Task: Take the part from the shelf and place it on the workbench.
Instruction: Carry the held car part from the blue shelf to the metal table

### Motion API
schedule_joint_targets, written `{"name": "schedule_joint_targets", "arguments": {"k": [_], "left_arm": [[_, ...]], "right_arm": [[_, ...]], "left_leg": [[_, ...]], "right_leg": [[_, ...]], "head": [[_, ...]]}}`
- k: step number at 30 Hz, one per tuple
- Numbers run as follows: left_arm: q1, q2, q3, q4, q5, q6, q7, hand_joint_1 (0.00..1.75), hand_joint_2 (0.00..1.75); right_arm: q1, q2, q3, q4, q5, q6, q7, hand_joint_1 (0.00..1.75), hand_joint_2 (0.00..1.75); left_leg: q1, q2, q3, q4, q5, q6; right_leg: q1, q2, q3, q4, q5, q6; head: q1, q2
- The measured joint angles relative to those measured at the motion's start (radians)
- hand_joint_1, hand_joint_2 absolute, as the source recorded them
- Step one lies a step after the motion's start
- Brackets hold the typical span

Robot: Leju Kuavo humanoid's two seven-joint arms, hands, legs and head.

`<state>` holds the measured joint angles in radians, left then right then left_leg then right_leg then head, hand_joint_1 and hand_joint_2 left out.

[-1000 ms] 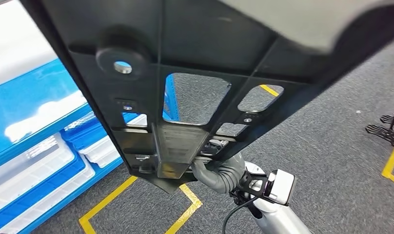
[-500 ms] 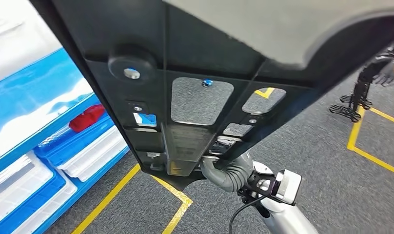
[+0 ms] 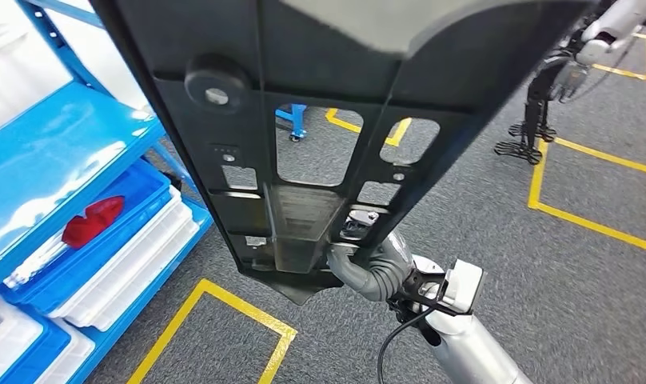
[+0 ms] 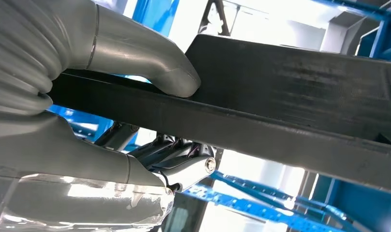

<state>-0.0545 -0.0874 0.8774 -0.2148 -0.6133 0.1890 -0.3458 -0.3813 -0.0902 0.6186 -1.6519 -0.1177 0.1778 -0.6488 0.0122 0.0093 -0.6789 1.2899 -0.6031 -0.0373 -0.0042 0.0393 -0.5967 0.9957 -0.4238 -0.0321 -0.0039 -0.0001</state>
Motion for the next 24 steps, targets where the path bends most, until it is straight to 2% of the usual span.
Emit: {"name": "schedule_joint_targets", "arguments": {"k": [1,2,3,4,5,6,8,9,11,13,14,15,16,17,18,19,20,21,22,23,24], "left_arm": [[0.001,0.0,0.0,0.0,0.002,0.001,0.007,0.0,1.75],[0.001,0.0,0.001,0.0,0.004,0.002,0.012,0.0,1.75],[0.001,0.0,0.002,0.0,0.006,0.002,0.016,0.0,1.75],[0.001,0.0,0.002,0.0,0.007,0.003,0.019,0.0,1.75],[0.001,0.0,0.003,0.0,0.008,0.003,0.02,0.0,1.75],[0.0,0.0,0.003,0.0,0.008,0.003,0.022,0.0,1.75],[-0.002,0.0,0.003,0.0,0.006,0.001,0.022,0.0,1.75],[-0.004,0.0,0.003,0.0,0.004,-0.002,0.021,0.0,1.75],[-0.005,0.0,0.003,0.0,-0.003,-0.008,0.018,0.0,1.75],[-0.003,0.0,0.003,0.0,-0.007,-0.014,0.016,0.0,1.75],[-0.002,0.0,0.003,0.0,-0.009,-0.016,0.016,0.0,1.75],[-0.001,0.0,0.003,0.0,-0.011,-0.018,0.016,0.0,1.75],[-0.002,-0.001,0.003,0.0,-0.013,-0.019,0.016,0.0,1.75],[-0.003,-0.001,0.003,0.0,-0.015,-0.019,0.017,0.0,1.75],[-0.004,-0.003,0.003,0.0,-0.016,-0.02,0.017,0.0,1.75],[-0.005,-0.004,0.003,0.0,-0.016,-0.021,0.017,0.0,1.75],[-0.005,-0.005,0.003,0.0,-0.016,-0.021,0.016,0.0,1.75],[-0.005,-0.006,0.003,0.0,-0.016,-0.021,0.016,0.0,1.75],[-0.004,-0.007,0.003,0.0,-0.016,-0.021,0.015,0.0,1.75],[-0.004,-0.008,0.003,0.0,-0.016,-0.021,0.013,0.0,1.75],[-0.004,-0.009,0.003,0.0,-0.016,-0.021,0.011,0.0,1.75]], "right_arm": [[-0.001,-0.001,-0.001,0.004,-0.005,0.004,0.001,1.75,1.75],[-0.003,-0.002,-0.002,0.007,-0.009,0.008,0.002,1.75,1.75],[-0.007,-0.002,-0.003,0.011,-0.014,0.012,0.004,1.75,1.75],[-0.013,-0.002,-0.004,0.014,-0.019,0.016,0.006,1.75,1.75],[-0.02,-0.002,-0.005,0.017,-0.023,0.019,0.008,1.75,1.75],[-0.026,-0.002,-0.006,0.019,-0.027,0.021,0.012,1.75,1.75],[-0.033,-0.002,-0.01,0.022,-0.031,0.02,0.02,1.75,1.75],[-0.034,-0.002,-0.013,0.023,-0.032,0.019,0.022,1.75,1.75],[-0.038,-0.003,-0.021,0.023,-0.031,0.014,0.026,1.75,1.75],[-0.038,-0.004,-0.024,0.024,-0.029,0.007,0.028,1.75,1.75],[-0.035,-0.004,-0.024,0.024,-0.028,0.005,0.028,1.75,1.75],[-0.031,-0.004,-0.024,0.024,-0.025,0.003,0.028,1.75,1.75],[-0.027,-0.004,-0.024,0.024,-0.023,0.002,0.028,1.75,1.75],[-0.024,-0.004,-0.024,0.024,-0.018,0.001,0.028,1.75,1.75],[-0.022,-0.005,-0.024,0.024,-0.014,0.0,0.028,1.75,1.75],[-0.021,-0.005,-0.024,0.024,-0.01,0.0,0.027,1.75,1.75],[-0.02,-0.005,-0.024,0.023,-0.006,-0.001,0.026,1.75,1.75],[-0.017,-0.005,-0.024,0.023,-0.004,-0.001,0.023,1.75,1.75],[-0.014,-0.006,-0.025,0.023,-0.001,-0.001,0.019,1.75,1.75],[-0.01,-0.007,-0.026,0.022,0.0,-0.001,0.014,1.75,1.75],[-0.006,-0.009,-0.028,0.022,0.001,-0.001,0.009,1.75,1.75]], "left_leg": [[0.0,-0.001,0.004,-0.012,0.02,0.001],[0.001,-0.006,0.026,-0.064,0.055,0.002],[0.003,-0.021,0.058,-0.137,0.093,0.004],[0.005,-0.043,0.089,-0.206,0.12,0.007],[0.007,-0.061,0.111,-0.254,0.134,0.009],[0.007,-0.073,0.122,-0.277,0.136,0.012],[0.005,-0.065,0.125,-0.282,0.136,0.022],[0.005,-0.054,0.125,-0.286,0.139,0.029],[0.008,-0.031,0.128,-0.294,0.145,0.041],[0.004,-0.005,0.128,-0.295,0.145,0.048],[0.001,0.008,0.127,-0.295,0.144,0.05],[0.0,0.022,0.127,-0.295,0.143,0.05],[-0.001,0.035,0.127,-0.294,0.142,0.05],[-0.002,0.047,0.128,-0.294,0.14,0.049],[-0.003,0.059,0.131,-0.294,0.138,0.047],[-0.005,0.068,0.133,-0.293,0.135,0.044],[-0.008,0.078,0.135,-0.292,0.131,0.039],[-0.011,0.087,0.136,-0.291,0.129,0.035],[-0.013,0.097,0.137,-0.291,0.126,0.03],[-0.013,0.109,0.14,-0.292,0.125,0.024],[-0.011,0.108,0.141,-0.29,0.12,0.018]], "right_leg": [[0.0,0.013,0.0,0.002,0.0,0.0],[0.0,0.026,0.001,0.004,-0.001,0.001],[-0.001,0.039,0.0,0.007,-0.001,0.003],[0.0,0.052,-0.001,0.011,-0.002,0.007],[0.0,0.063,-0.005,0.015,-0.002,0.012],[-0.001,0.073,-0.009,0.017,-0.001,0.018],[-0.004,0.092,-0.017,0.015,0.004,0.032],[-0.004,0.089,-0.02,0.019,0.002,0.037],[-0.001,0.045,-0.046,0.073,-0.031,0.044],[-0.001,-0.011,-0.11,0.206,-0.097,0.047],[-0.003,-0.023,-0.142,0.272,-0.121,0.049],[-0.004,-0.029,-0.161,0.31,-0.128,0.05],[-0.005,-0.033,-0.161,0.309,-0.117,0.05],[-0.006,-0.039,-0.137,0.263,-0.089,0.048],[-0.005,-0.057,-0.097,0.189,-0.055,0.045],[0.001,-0.086,-0.058,0.115,-0.032,0.04],[0.005,-0.107,-0.028,0.057,-0.016,0.034],[0.01,-0.122,-0.014,0.027,-0.012,0.028],[0.015,-0.121,-0.014,0.02,-0.015,0.024],[0.015,-0.105,-0.016,0.018,-0.012,0.019],[0.013,-0.093,-0.016,0.015,-0.01,0.014]], "head": [[0.0,0.0],[0.0,0.0],[0.0,0.0],[0.0,0.0],[0.0,0.0],[0.0,0.0],[-0.001,0.0],[-0.002,0.0],[0.004,0.0],[0.009,0.0],[0.009,0.0],[0.009,0.0],[0.009,0.0],[0.009,0.0],[0.009,0.0],[0.009,0.0],[0.008,0.0],[0.008,0.0],[0.007,0.0],[0.007,0.0],[0.007,0.0]]}}
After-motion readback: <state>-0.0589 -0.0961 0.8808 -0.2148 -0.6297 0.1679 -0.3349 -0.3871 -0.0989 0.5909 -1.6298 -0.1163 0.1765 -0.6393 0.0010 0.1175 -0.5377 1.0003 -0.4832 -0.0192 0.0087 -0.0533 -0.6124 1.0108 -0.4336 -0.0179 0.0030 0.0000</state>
